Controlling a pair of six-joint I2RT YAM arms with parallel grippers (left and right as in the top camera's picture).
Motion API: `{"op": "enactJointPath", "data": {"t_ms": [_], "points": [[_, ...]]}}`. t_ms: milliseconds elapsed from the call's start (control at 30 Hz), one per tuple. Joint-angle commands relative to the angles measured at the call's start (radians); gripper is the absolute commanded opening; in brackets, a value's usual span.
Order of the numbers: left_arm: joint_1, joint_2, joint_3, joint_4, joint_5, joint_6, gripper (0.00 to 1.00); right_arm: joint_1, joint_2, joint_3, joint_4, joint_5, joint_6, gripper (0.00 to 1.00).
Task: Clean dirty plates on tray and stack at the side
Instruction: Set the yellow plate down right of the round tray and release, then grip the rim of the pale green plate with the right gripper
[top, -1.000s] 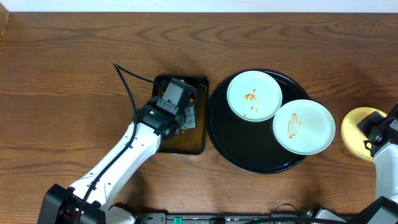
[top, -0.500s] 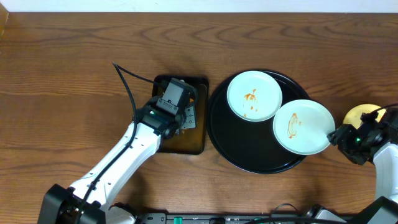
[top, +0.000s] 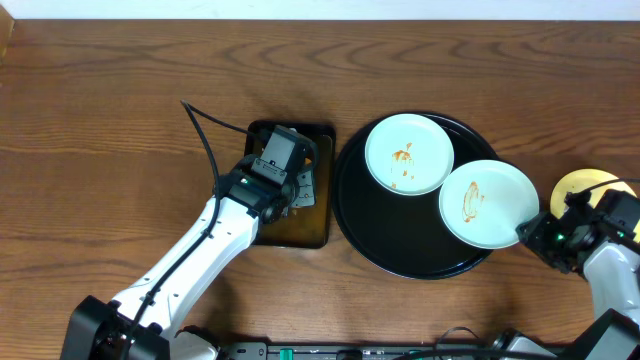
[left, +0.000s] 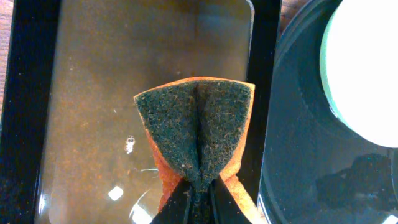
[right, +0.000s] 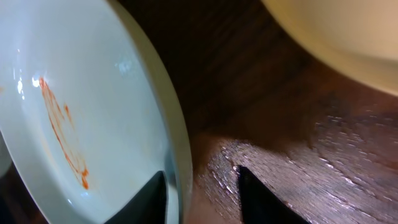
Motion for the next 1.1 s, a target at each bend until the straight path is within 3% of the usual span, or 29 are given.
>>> {"op": "enactJointPath", "data": {"t_ms": [0, 167, 733, 1067], "points": [[0.003, -0.001, 0.003, 0.001, -0.016, 0.006, 0.08, -0.002, -0.008, -0.027, 0.034, -0.075, -0.005, 0.24], [0.003, -0.001, 0.003, 0.001, -0.016, 0.006, 0.08, -0.003, -0.008, -0.027, 0.051, -0.101, -0.005, 0.01], [0.003, -0.001, 0.003, 0.001, -0.016, 0.006, 0.08, 0.024, -0.075, 0.008, 0.016, -0.183, -0.005, 0.01], [0.002, -0.001, 0.003, 0.02, 0.018, 0.016, 0.08, 0.315, -0.116, 0.008, -0.1, -0.06, 0.045, 0.01]]}}
